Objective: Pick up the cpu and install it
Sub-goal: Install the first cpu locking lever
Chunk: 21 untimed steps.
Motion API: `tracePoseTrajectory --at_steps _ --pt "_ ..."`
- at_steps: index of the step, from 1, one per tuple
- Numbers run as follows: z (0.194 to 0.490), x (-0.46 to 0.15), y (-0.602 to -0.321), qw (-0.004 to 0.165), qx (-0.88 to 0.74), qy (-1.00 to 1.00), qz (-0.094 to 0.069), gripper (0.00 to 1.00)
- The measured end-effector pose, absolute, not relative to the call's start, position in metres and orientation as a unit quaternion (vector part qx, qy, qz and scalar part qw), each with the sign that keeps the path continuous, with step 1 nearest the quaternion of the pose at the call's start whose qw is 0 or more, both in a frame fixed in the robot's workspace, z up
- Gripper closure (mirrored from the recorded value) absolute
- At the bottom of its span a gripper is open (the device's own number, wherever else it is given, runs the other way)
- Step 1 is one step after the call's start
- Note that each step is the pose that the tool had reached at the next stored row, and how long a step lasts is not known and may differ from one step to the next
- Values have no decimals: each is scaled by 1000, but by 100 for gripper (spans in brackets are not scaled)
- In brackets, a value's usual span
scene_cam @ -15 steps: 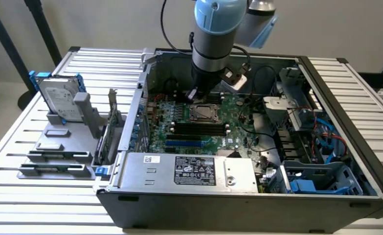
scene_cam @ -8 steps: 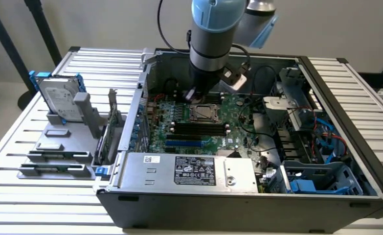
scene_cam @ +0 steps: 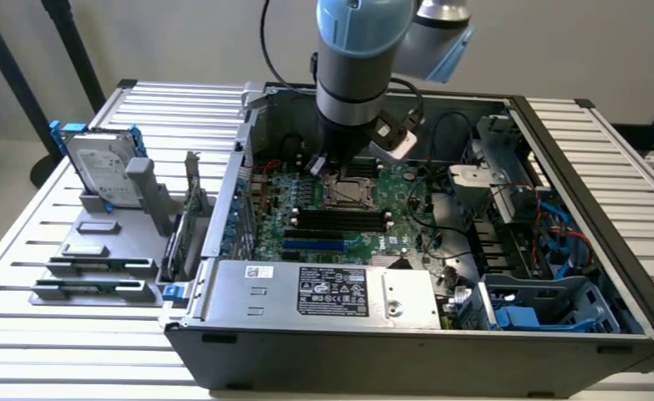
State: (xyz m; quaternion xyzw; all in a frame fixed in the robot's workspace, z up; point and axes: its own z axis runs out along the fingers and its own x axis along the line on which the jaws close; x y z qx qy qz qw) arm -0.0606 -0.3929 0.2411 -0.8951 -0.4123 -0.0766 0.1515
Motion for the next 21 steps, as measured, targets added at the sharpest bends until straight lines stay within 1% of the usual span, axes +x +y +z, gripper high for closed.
tracePoseTrajectory --at_steps 10,21 --pt "251 -64 -420 153 -895 -412 -74 89" --pt "237 -74 -422 153 -895 -412 -73 89"
